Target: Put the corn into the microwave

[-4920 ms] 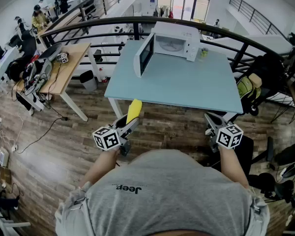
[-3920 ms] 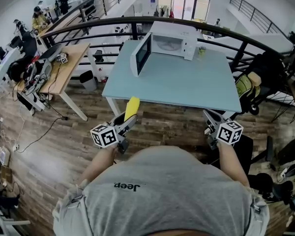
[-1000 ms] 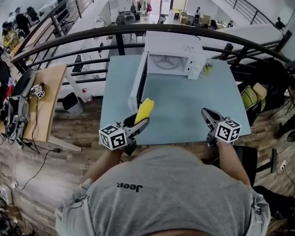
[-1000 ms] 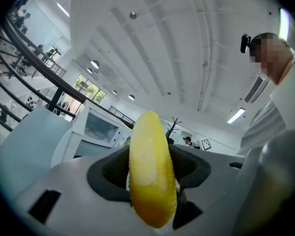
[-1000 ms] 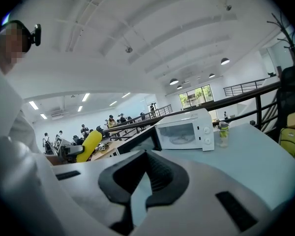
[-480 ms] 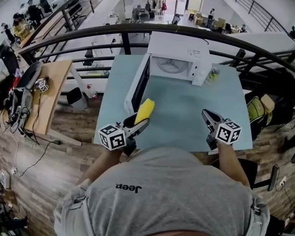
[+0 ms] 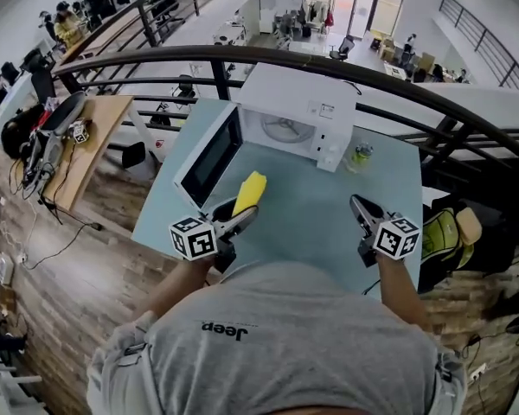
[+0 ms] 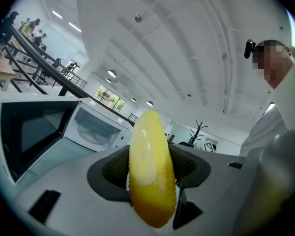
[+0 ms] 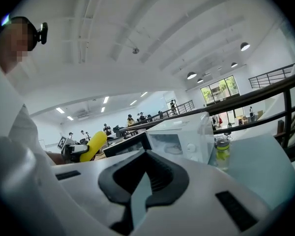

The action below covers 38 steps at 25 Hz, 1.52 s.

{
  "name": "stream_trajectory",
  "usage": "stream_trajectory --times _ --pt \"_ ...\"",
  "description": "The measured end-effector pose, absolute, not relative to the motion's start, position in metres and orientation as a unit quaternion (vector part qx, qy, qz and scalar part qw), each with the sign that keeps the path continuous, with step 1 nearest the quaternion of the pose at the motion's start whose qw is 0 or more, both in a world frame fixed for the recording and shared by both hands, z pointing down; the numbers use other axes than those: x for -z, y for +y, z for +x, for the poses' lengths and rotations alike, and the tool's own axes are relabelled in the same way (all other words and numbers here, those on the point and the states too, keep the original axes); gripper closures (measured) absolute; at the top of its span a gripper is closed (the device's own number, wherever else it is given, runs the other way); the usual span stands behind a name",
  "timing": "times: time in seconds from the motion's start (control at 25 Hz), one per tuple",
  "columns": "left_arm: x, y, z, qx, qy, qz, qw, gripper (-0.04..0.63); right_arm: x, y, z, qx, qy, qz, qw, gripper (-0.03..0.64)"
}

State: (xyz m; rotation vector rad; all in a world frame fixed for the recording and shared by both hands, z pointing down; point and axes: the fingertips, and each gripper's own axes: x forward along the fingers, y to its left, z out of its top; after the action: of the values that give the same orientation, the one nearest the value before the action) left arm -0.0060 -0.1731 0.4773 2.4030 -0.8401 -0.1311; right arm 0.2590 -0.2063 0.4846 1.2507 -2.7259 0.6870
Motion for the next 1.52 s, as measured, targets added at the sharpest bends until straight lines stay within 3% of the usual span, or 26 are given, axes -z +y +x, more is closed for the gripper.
stream_trajectory --times 0.24,0.44,0.92,1.52 --pt "-0.48 -0.181 0.047 0.02 -0.335 0.894 0.297 0.347 -0.496 -0.233 0.296 -0.233 -0.896 0.378 0.014 0.6" --pt "-0.491 -0.192 0.044 0.01 -0.35 0.885 0.307 0.347 -0.513 -0.243 0.295 -0.248 -0.894 0.373 0.011 0.6" --pt "-0.534 -0.272 0.002 -0.04 -0.316 0.898 0.303 0.347 -0.534 -0.278 0.23 -0.261 -0.869 0.419 0.036 0.6" --pt "-0.576 -0.359 0.027 -0.114 -0.331 0.897 0.272 0.347 -0.565 -0.338 0.193 -0.248 -0.871 0.42 0.06 0.6"
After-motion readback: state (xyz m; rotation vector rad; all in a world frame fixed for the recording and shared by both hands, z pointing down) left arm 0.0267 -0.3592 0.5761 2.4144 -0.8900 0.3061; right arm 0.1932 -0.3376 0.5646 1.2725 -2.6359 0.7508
